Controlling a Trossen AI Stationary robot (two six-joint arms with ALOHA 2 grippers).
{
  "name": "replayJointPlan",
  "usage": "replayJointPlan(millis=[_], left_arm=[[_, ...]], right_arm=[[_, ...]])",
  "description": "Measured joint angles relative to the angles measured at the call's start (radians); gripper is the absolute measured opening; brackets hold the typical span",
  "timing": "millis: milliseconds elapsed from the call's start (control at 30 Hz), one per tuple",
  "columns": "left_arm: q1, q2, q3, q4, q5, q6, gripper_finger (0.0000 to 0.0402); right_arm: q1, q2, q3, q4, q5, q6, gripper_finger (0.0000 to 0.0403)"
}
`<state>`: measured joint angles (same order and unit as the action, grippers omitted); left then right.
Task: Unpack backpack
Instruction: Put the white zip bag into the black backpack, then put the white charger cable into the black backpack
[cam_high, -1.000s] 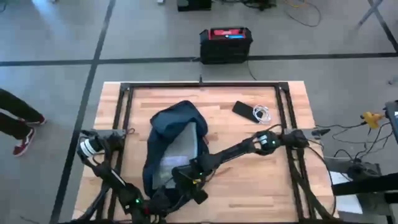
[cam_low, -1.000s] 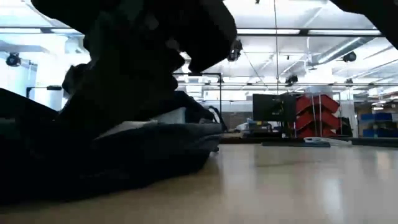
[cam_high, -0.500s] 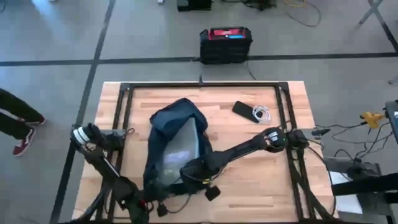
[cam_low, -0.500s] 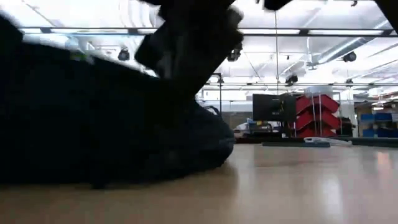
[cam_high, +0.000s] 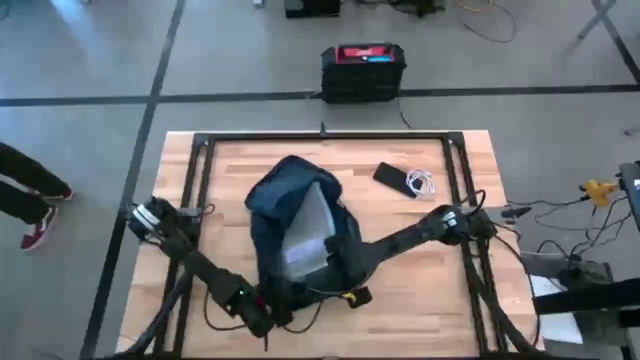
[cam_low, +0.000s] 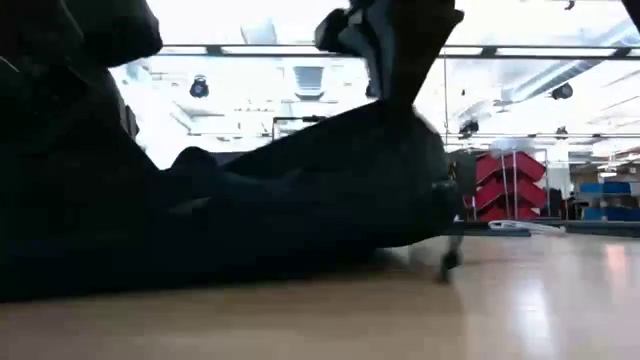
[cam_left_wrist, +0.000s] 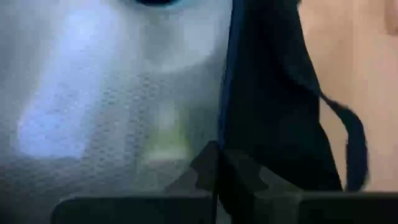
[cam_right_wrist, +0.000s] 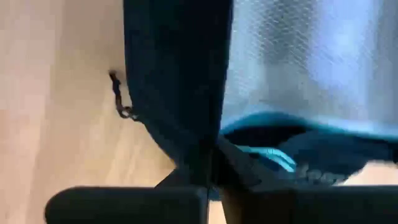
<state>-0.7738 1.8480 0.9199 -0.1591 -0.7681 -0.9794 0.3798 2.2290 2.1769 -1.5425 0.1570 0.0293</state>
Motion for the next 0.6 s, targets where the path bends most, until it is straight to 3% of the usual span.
replayJointPlan(millis=[333, 467, 600], left_arm=[[-0.012, -0.048, -0.005, -0.051, 0.019, 0.007, 0.0000], [-0.033, -0.066, 0.001, -0.059, 0.010, 0.013, 0.0000], [-0.055, -0.066, 0.000, -0.056, -0.030, -0.012, 0.0000]], right_arm=[[0.003, -0.092, -0.025, -0.064, -0.002, 0.065, 0.0017], [0.001, -0.137, -0.103, -0.044, 0.007, 0.091, 0.0066], [-0.033, -0.201, -0.218, -0.034, 0.145, 0.141, 0.0135]])
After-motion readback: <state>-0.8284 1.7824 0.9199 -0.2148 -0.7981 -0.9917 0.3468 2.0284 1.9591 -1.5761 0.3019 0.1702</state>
